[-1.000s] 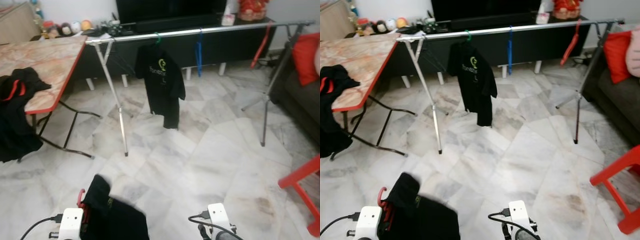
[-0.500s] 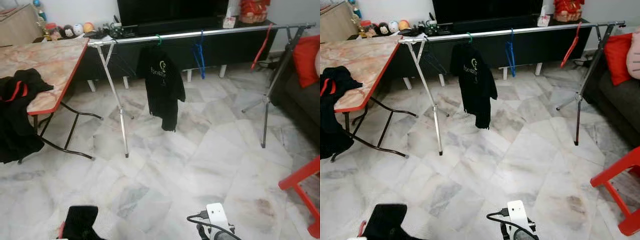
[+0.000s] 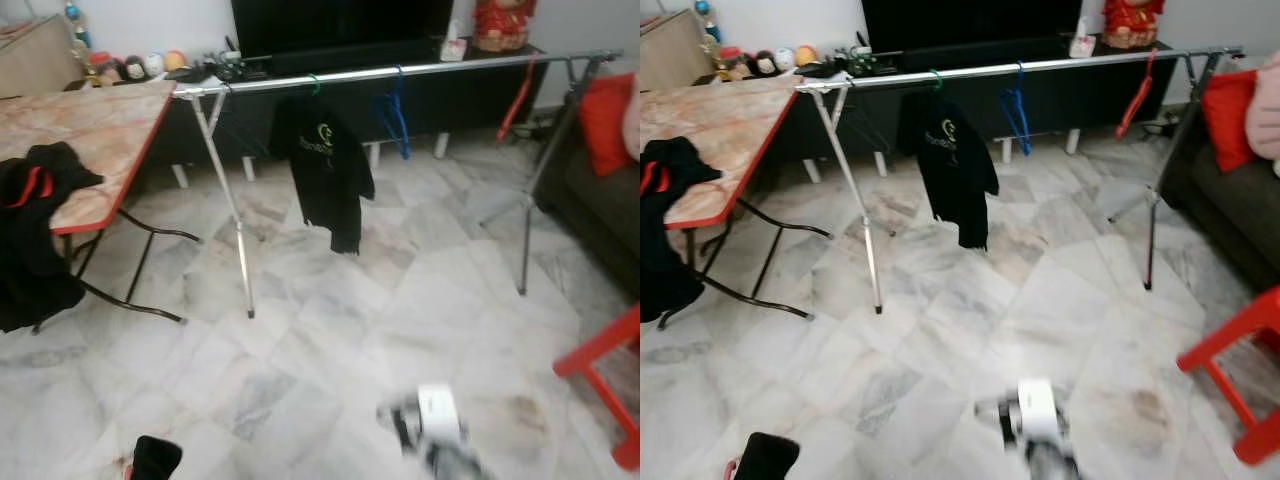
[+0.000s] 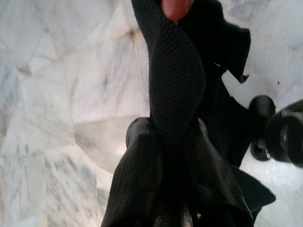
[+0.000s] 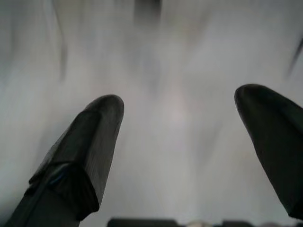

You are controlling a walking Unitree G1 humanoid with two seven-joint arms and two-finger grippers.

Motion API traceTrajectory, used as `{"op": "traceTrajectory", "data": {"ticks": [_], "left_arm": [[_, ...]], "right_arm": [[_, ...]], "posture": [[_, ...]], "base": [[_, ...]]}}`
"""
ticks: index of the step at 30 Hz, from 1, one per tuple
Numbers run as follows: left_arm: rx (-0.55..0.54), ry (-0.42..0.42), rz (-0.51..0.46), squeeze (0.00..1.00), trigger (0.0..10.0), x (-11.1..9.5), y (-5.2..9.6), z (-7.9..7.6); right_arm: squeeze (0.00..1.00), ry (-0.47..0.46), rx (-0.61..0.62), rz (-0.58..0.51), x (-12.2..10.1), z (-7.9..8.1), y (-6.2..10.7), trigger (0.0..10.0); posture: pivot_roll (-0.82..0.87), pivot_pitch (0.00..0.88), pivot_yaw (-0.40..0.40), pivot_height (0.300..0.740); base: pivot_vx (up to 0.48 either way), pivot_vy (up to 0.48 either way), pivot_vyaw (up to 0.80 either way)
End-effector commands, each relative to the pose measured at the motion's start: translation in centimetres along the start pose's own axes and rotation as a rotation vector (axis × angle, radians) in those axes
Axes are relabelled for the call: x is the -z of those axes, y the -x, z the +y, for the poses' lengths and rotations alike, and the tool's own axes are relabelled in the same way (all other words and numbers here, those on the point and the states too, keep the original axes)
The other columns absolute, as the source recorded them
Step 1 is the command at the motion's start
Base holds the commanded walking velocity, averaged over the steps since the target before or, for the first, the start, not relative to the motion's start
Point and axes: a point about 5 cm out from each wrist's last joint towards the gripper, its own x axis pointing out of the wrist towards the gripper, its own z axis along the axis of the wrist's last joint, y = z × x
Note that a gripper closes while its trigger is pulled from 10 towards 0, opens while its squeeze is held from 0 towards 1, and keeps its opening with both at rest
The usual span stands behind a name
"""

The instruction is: Hang hanger

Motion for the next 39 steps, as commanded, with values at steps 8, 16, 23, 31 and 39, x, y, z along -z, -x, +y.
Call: {"op": "traceTrajectory", "data": {"ticks": [8,16,23,31,39], "left_arm": [[-0.012,-0.001,0.008,0.0,10.0,0.6,0.1,0.2],[-0.005,0.0,0.001,0.0,10.0,0.5,0.0,0.0],[0.006,-0.009,-0.004,0.0,10.0,0.3,-0.1,-0.2],[0.006,-0.012,-0.006,0.0,10.0,0.2,-0.1,-0.2],[0.015,-0.014,-0.006,0.0,10.0,0.2,-0.1,-0.4]], "right_arm": [[0.0,0.018,-0.026,-0.419,-8.1,0.3,-0.4,10.0],[1.0,0.028,-0.041,-0.482,-7.6,-0.1,3.1,10.0],[1.0,0.016,-0.053,-0.475,-7.1,-0.5,5.8,10.0],[1.0,0.074,-0.106,-0.489,-7.8,0.3,6.8,10.0],[0.0,0.154,-0.084,-0.331,-6.0,-0.1,6.3,10.0]], "posture": [[-0.04,0.0,0.077,0.74],[-0.06,0.0,0.078,0.74],[-0.06,0.0,0.083,0.74],[-0.06,0.0,0.084,0.74],[-0.06,0.0,0.08,0.74]], "base": [[0.0,0.0,0.0],[0.0,0.0,0.0],[0.0,0.0,0.0],[0.0,0.0,0.0],[0.0,0.0,0.0]]}}
